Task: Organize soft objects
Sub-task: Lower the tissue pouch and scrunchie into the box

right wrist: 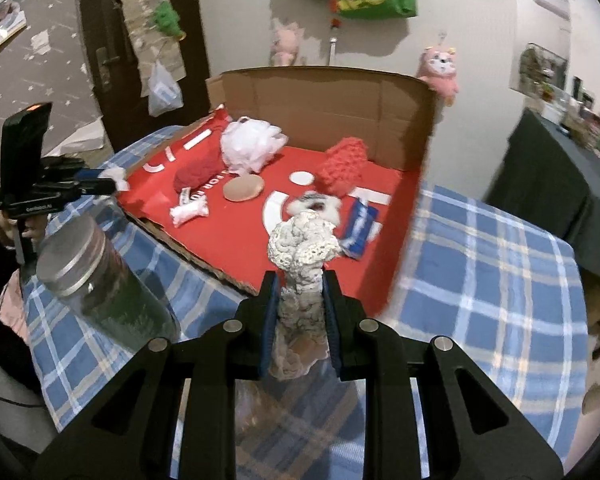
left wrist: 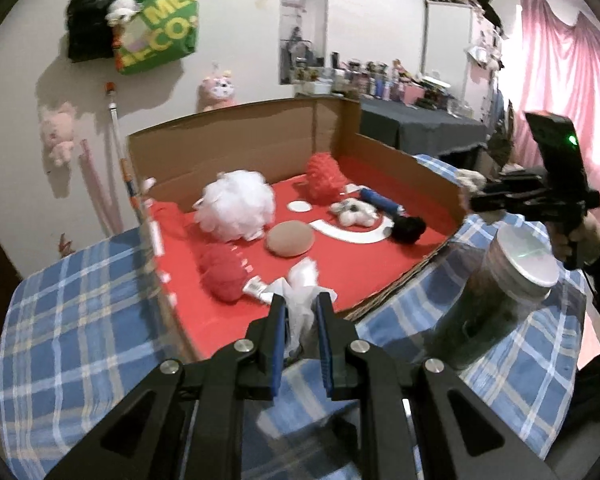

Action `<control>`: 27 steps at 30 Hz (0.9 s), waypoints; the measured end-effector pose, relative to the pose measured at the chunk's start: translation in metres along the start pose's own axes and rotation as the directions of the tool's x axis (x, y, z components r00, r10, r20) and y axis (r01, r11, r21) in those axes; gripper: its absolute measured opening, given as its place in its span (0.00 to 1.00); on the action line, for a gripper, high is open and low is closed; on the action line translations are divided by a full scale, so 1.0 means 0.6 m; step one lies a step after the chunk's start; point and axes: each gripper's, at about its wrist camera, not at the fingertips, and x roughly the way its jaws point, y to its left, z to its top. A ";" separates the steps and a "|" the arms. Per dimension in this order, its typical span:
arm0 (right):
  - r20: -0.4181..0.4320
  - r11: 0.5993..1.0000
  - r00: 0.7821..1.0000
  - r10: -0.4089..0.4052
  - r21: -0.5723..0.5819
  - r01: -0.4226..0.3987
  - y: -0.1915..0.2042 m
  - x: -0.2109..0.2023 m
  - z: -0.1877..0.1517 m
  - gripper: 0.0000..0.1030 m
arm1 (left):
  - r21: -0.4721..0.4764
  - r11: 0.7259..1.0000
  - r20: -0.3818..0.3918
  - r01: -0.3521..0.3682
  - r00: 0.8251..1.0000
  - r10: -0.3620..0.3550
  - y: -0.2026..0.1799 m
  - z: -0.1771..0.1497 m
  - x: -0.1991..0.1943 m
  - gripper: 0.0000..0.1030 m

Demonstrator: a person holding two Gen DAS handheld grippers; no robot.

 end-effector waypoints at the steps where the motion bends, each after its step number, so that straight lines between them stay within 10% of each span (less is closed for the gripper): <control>1: -0.008 1.000 1.000 0.014 -0.008 -0.014 0.002 0.007 0.009 0.20 | 0.009 1.000 -0.009 0.019 1.000 -0.019 -0.006 0.011 0.008 0.15; 13: -0.176 0.988 0.973 0.148 -0.017 -0.153 0.023 0.117 0.101 0.21 | 0.026 0.991 -0.192 0.131 0.974 -0.123 -0.051 0.100 0.121 0.15; 27: -0.415 0.982 0.891 0.185 0.049 -0.181 0.033 0.240 0.131 0.23 | -0.006 0.992 -0.384 0.122 0.916 -0.115 -0.055 0.108 0.227 0.15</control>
